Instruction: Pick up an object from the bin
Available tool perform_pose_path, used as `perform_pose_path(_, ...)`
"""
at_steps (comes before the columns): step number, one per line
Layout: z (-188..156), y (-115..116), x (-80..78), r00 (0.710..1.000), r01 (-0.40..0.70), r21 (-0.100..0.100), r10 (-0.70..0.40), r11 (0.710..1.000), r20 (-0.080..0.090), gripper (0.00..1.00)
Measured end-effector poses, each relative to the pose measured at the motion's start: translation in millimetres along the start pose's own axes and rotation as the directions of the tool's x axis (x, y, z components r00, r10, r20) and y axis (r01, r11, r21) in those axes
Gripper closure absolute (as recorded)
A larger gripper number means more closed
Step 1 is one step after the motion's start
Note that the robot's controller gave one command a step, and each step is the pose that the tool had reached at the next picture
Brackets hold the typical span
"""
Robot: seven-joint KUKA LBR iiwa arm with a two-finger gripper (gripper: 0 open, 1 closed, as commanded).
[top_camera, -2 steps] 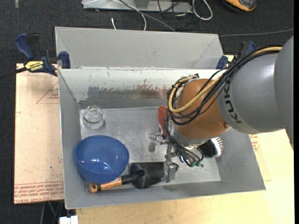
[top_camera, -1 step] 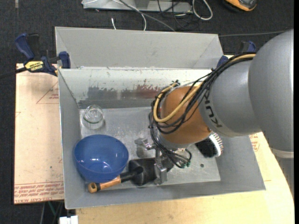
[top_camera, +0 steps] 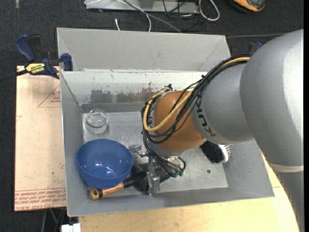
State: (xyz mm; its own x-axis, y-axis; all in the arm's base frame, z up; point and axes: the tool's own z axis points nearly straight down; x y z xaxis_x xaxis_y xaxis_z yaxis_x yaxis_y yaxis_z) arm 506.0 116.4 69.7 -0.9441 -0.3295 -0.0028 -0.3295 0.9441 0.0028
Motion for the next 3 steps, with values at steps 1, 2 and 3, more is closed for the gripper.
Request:
perform_pose_path(1, 0.2, -33.6, 6.2, 0.999, 0.041, 0.006, -0.041, 0.999, 0.008, 0.0)
perform_pose_path(2, 0.4, -5.8, 0.8, 1.0, 0.012, -0.001, -0.012, 1.0, 0.003, 1.0)
perform_pose_path(3, 0.4, -5.8, 0.8, 1.0, 0.012, -0.001, -0.012, 1.0, 0.003, 1.0)
